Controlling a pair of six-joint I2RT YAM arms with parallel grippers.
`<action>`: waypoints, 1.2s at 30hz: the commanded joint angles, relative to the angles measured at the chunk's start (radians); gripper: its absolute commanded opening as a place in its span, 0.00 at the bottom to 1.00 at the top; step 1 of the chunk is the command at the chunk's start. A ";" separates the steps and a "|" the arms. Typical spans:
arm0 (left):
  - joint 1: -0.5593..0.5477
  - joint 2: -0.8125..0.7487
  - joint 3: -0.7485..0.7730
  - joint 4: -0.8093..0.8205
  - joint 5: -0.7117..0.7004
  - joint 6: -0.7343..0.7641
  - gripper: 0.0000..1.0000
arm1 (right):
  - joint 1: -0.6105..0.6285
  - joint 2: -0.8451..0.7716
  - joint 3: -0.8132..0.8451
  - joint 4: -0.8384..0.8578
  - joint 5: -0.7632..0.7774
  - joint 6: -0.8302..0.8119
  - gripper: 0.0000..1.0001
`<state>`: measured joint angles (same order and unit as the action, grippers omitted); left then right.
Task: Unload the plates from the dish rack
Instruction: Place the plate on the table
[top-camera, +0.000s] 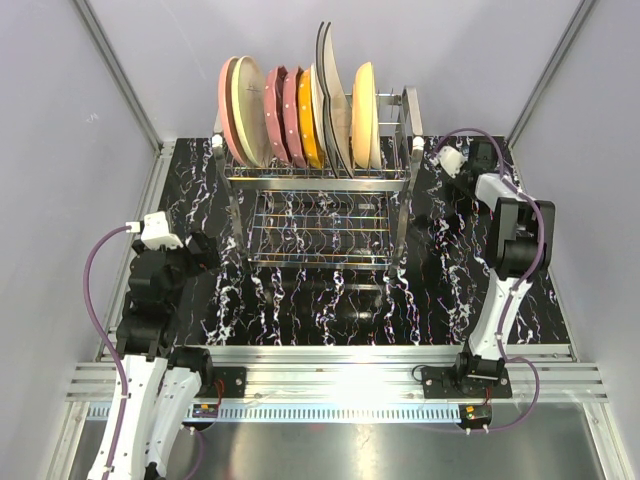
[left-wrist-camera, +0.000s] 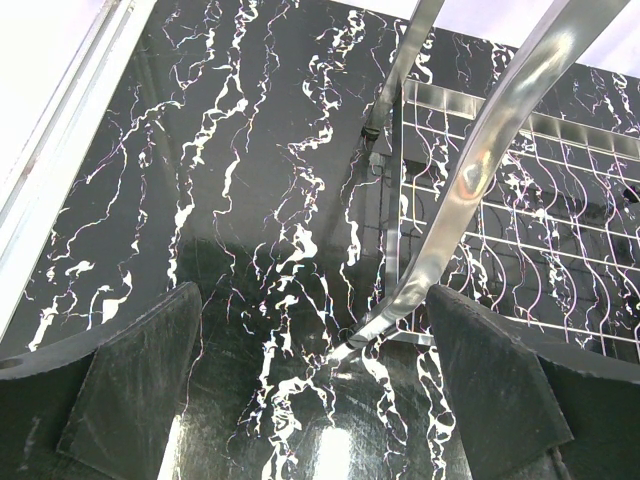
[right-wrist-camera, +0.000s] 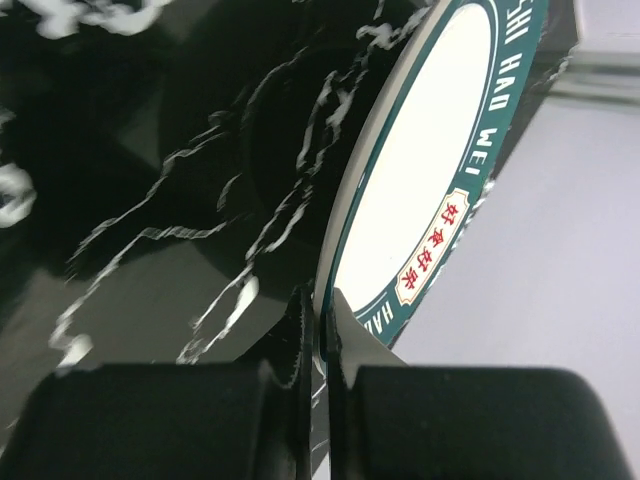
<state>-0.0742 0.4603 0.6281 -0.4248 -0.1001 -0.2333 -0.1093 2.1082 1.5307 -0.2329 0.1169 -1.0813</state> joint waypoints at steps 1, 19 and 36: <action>-0.003 0.006 0.039 0.035 0.013 0.008 0.99 | 0.003 0.044 0.048 0.138 0.069 -0.083 0.00; -0.003 0.011 0.054 0.024 0.019 -0.024 0.99 | 0.003 0.018 -0.064 0.179 0.069 -0.066 0.78; -0.003 -0.017 0.076 -0.101 0.056 -0.064 0.99 | 0.002 -0.545 -0.234 -0.285 -0.255 0.320 0.96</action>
<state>-0.0742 0.4618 0.6895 -0.5472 -0.0841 -0.2943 -0.1085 1.7092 1.3098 -0.3973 -0.0021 -0.8967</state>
